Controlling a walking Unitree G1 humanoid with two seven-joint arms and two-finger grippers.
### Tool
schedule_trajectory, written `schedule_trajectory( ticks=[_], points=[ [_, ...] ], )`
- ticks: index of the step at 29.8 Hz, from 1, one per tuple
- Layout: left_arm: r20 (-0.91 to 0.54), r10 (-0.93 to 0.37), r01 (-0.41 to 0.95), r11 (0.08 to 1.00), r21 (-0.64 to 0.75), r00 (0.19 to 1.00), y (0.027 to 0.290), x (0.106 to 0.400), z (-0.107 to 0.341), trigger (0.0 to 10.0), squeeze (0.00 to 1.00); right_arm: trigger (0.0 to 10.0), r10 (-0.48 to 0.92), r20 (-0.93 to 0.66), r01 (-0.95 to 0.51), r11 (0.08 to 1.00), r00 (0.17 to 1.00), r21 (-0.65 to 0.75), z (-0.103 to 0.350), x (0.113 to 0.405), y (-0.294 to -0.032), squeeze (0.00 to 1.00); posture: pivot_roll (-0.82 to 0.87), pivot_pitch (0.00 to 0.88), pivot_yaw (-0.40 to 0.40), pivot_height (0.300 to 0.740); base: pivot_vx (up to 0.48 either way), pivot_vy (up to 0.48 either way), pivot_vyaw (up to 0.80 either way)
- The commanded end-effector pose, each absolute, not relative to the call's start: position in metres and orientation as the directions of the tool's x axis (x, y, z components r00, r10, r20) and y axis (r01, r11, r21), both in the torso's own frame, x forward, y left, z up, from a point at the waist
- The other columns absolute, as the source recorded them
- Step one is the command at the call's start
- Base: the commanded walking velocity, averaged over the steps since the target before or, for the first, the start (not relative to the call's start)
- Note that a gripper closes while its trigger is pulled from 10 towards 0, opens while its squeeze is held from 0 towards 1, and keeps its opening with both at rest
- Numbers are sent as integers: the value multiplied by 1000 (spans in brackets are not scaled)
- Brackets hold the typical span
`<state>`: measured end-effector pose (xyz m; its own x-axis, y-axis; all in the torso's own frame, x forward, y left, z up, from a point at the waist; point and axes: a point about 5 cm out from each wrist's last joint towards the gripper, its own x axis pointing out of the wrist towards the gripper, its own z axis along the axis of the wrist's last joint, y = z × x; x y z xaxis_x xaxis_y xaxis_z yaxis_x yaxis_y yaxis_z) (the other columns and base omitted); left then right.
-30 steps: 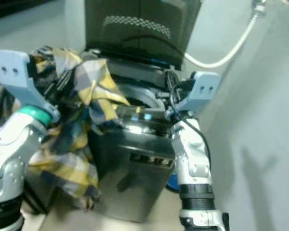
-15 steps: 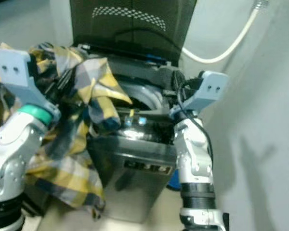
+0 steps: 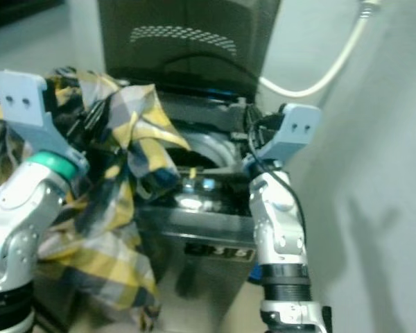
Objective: Clothes washing
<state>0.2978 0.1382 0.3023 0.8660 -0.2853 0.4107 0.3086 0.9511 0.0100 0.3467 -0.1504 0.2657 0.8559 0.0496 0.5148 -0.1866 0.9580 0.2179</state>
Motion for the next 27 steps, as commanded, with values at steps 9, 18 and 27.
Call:
schedule_trajectory(
  ticks=[9,18,27],
  points=[
    [420,-286,317,949,-3,861,137,298,304,10000,0,10000,47,528,-181,962,848,204,266,345,-150,0,71,0,-28,731,0,102,0],
    [422,-283,314,949,-4,861,137,297,304,10000,0,10000,53,529,-187,961,847,202,267,345,-149,0,71,0,-28,731,0,454,0],
    [423,-288,311,950,15,859,136,297,304,10000,0,10000,58,520,-185,963,852,197,265,345,-148,0,72,0,-27,731,0,305,-267]
  ],
)
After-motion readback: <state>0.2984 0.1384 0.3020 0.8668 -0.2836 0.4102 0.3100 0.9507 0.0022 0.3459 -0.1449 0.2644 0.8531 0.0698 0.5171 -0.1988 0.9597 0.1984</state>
